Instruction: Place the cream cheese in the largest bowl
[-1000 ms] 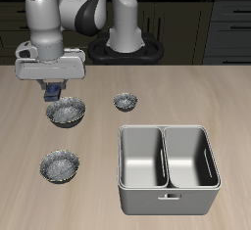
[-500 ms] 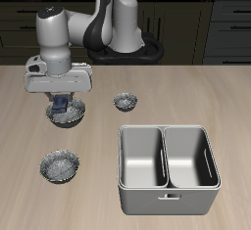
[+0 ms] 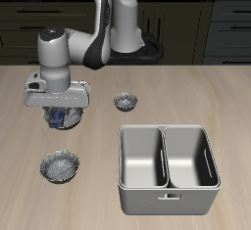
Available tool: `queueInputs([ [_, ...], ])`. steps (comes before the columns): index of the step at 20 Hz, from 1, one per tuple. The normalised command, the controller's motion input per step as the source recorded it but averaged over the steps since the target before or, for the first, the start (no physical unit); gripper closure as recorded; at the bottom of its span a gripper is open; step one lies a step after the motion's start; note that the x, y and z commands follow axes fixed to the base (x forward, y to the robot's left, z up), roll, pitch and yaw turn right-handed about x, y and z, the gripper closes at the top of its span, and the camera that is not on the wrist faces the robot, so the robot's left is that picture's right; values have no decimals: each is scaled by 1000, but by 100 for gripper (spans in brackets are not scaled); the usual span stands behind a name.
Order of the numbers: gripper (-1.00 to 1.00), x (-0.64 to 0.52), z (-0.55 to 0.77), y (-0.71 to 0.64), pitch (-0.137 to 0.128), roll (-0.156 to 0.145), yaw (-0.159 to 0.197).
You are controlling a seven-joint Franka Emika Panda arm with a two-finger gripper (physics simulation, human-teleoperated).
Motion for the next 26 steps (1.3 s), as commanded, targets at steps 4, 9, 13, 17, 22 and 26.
queueInputs([
  [4,-100,16,-211,30,81,-2,-29],
  [9,-100,-71,45,190,1,32,-3],
  [13,-100,-128,178,257,-17,47,7],
  [17,-100,-168,262,194,-33,40,14],
  [22,-100,-250,337,139,-37,15,-20],
  [26,-100,-412,425,297,-48,24,-14],
])
